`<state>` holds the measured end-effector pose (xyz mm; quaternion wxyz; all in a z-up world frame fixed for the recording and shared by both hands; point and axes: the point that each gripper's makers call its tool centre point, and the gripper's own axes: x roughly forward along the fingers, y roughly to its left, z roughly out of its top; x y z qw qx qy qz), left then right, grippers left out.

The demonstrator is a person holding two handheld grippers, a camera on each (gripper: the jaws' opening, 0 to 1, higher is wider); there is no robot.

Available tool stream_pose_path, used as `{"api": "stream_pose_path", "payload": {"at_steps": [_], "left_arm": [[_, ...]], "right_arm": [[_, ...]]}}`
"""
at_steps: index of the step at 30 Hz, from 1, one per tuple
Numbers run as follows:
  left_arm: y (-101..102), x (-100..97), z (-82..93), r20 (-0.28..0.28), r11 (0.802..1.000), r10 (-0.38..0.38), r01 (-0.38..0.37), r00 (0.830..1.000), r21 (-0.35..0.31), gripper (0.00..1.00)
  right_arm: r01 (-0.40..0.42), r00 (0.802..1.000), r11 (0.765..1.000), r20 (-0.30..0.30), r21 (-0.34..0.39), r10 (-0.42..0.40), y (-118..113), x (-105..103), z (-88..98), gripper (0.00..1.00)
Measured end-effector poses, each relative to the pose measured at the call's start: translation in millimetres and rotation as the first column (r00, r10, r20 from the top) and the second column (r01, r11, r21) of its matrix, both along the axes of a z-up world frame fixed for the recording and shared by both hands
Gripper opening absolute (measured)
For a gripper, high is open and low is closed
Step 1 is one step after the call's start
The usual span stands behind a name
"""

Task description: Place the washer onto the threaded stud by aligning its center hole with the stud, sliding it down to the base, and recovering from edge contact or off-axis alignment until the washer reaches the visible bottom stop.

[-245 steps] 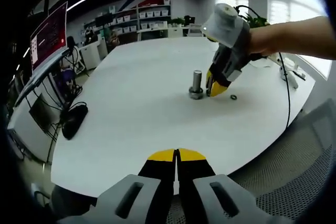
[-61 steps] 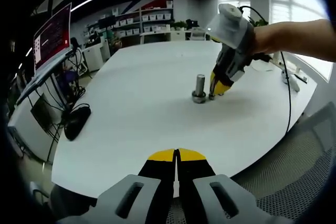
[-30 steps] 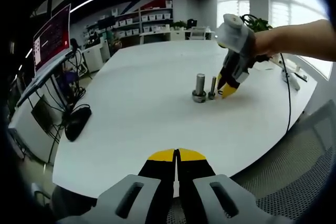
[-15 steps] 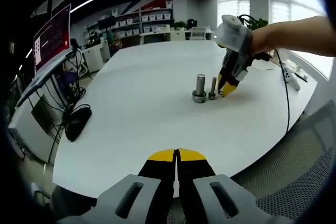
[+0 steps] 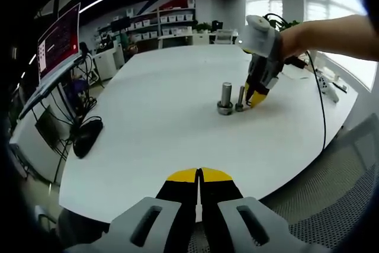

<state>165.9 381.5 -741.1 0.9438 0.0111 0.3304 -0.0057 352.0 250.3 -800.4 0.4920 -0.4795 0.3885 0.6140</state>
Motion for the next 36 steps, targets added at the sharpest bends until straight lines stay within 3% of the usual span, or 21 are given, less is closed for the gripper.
{"api": "stream_pose_path", "payload": {"at_steps": [12, 16, 27, 36], "left_arm": [[0.2, -0.2, 0.3, -0.001, 1.000, 0.003, -0.003, 1.000, -0.001, 0.00], [0.3, 0.2, 0.6, 0.001, 1.000, 0.003, -0.003, 1.000, -0.001, 0.00], [0.5, 0.7, 0.9, 0.006, 1.000, 0.003, -0.003, 1.000, -0.002, 0.00], [0.3, 1.0, 1.4, 0.010, 1.000, 0.001, -0.001, 1.000, -0.003, 0.00]], "right_arm": [[-0.028, 1.000, 1.000, 0.002, -0.005, 0.028, 0.6, -3.7, 1.3, 0.16], [-0.063, 0.997, 0.998, 0.035, -0.012, 0.063, 0.5, -6.1, 1.5, 0.16], [0.017, 1.000, 1.000, 0.014, 0.027, -0.017, -0.1, -1.4, 1.6, 0.17], [0.007, 1.000, 1.000, 0.009, 0.008, -0.007, -4.8, -0.3, 0.6, 0.18]]}}
